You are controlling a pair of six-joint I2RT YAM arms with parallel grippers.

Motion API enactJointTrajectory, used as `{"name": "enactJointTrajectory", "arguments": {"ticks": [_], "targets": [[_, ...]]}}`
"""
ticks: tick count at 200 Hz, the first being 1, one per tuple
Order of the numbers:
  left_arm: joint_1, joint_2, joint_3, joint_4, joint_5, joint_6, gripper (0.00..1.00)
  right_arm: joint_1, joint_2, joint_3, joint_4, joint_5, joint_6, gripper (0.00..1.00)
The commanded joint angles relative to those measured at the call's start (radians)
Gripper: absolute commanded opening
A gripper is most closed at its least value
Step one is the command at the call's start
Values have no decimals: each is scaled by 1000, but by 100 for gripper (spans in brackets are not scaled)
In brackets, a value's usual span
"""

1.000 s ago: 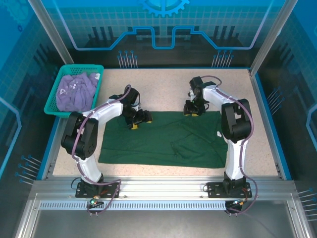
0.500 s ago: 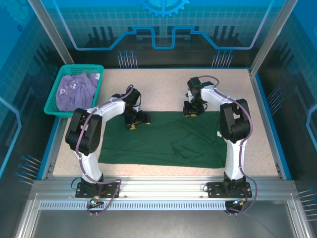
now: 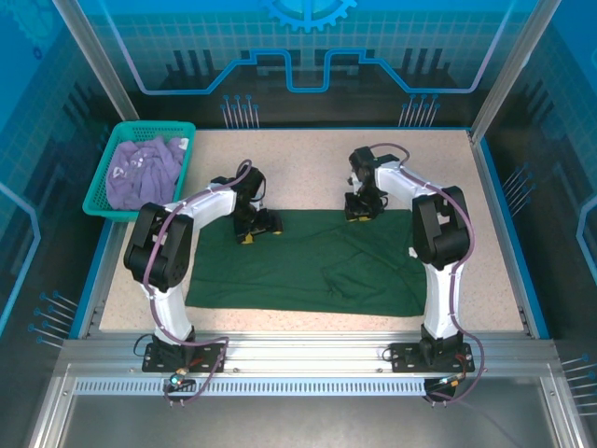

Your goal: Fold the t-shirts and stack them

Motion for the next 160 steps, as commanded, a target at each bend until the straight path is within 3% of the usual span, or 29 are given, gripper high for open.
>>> {"name": "enactJointTrajectory", "arguments": {"ticks": [1, 110, 160], "targets": [[8, -7, -2, -30, -19, 25, 80, 22, 26, 5, -31, 11, -5, 30], [11, -3, 2, -27, -31, 29, 80, 29, 3, 9, -47, 14, 10, 0], [12, 0, 9, -27, -38, 31, 80, 49, -66, -19, -44, 19, 52, 0]]}}
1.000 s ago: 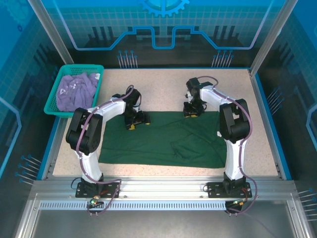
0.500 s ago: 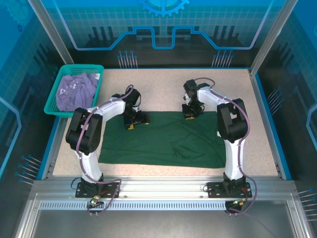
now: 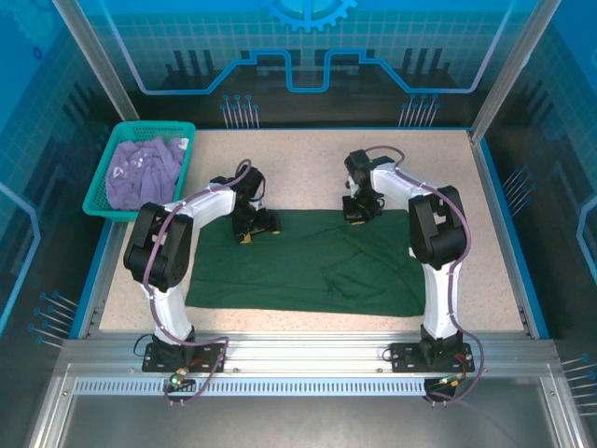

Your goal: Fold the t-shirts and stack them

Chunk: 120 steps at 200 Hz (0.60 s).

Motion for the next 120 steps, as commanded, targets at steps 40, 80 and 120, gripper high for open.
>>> {"name": "enactJointTrajectory", "arguments": {"ticks": [40, 80, 120], "targets": [[10, 3, 11, -26, -21, 27, 80, 51, -143, -77, -15, 1, 86, 0], [11, 2, 9, -25, -23, 28, 80, 66, -207, -147, -2, -16, 121, 0], [11, 0, 8, -28, -28, 30, 80, 124, -290, -229, -8, -33, 169, 0]]}}
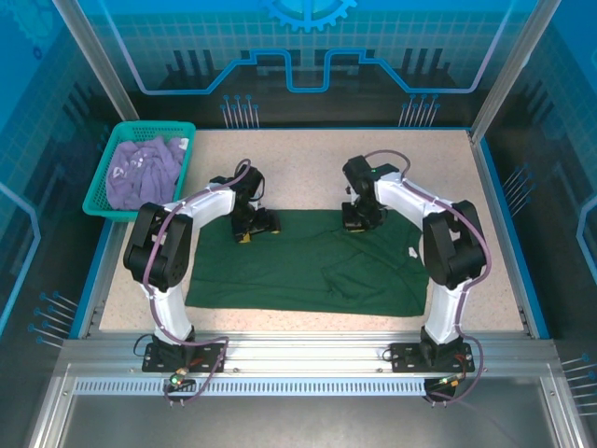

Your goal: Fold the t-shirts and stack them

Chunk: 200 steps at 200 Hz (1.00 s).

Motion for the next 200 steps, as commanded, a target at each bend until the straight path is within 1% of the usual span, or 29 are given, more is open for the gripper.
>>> {"name": "enactJointTrajectory", "arguments": {"ticks": [1, 48, 112, 134, 153, 172, 192, 200], "targets": [[8, 1, 8, -27, -17, 30, 80, 52, -74, -46, -17, -33, 53, 0], [8, -2, 3, -25, -21, 30, 80, 155, -146, -125, -29, -53, 139, 0], [8, 8, 6, -22, -18, 23, 81, 313, -148, -206, -22, -53, 271, 0], [6, 7, 8, -23, -13, 20, 81, 339, -153, -224, -8, -69, 304, 0], [5, -3, 12, -25, 2, 17, 84, 311, -189, -228, -7, -50, 303, 16], [-7, -25, 17, -16, 19, 15, 85, 249, -244, -212, -20, -31, 280, 35], [-23, -58, 26, -7, 23, -3, 84, 173, -306, -223, -17, -25, 277, 49], [-32, -74, 26, 9, 40, -14, 83, 137, -330, -238, -14, -28, 285, 53]]}}
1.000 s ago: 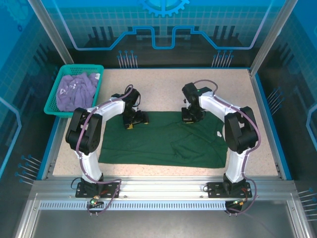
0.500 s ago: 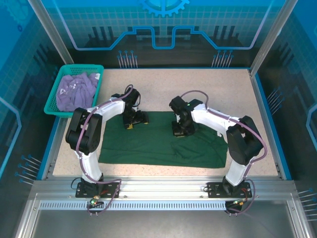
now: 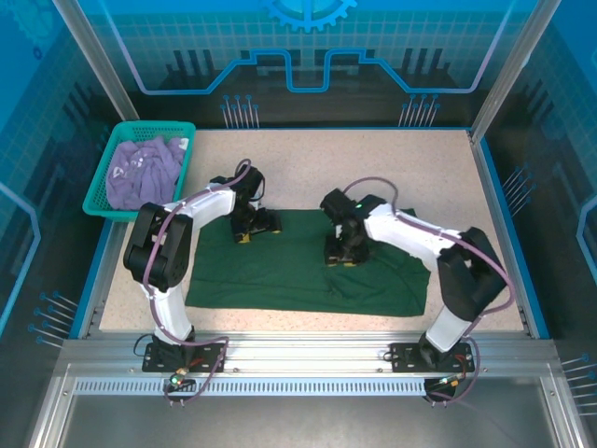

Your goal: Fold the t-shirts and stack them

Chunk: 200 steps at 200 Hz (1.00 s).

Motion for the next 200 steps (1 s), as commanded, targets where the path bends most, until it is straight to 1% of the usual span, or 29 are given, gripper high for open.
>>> {"name": "enactJointTrajectory", "arguments": {"ticks": [1, 13, 27, 53, 66, 80, 91, 104, 117, 126, 146, 152, 169, 200], "targets": [[-27, -72, 25, 11, 42, -13, 83, -93, -91, -16, -14, 17, 16, 53], [-51, -103, 20, 50, 80, -39, 81, -155, -134, -58, -2, 2, 33, 55], [-87, -134, 9, 131, 155, -83, 78, -230, -199, -113, 13, 0, 53, 59], [-172, -143, -20, 317, 283, -234, 70, -380, -323, -212, 17, 20, 65, 64], [-223, -117, -29, 417, 326, -319, 68, -444, -375, -250, 5, 26, 64, 67], [-272, -74, -19, 484, 355, -369, 66, -502, -423, -284, 8, 23, 49, 68], [-292, -36, -7, 518, 364, -406, 61, -537, -444, -298, 8, 25, 30, 69], [-299, 3, -29, 608, 374, -499, 53, -557, -458, -307, 11, 14, 10, 69], [-315, 24, -68, 709, 354, -599, 49, -558, -462, -306, 10, -2, -3, 68], [-337, 29, -82, 740, 316, -633, 48, -558, -466, -304, 2, -15, 1, 68], [-404, 34, -72, 715, 202, -622, 46, -537, -490, -309, 8, -43, 7, 66], [-421, 40, -67, 712, 174, -617, 45, -529, -502, -338, 10, -43, 3, 66], [-454, 61, -51, 694, 101, -597, 44, -505, -544, -362, 27, -36, -8, 66], [-487, 100, -58, 711, 24, -635, 43, -499, -600, -387, 15, -25, -40, 66]]}}
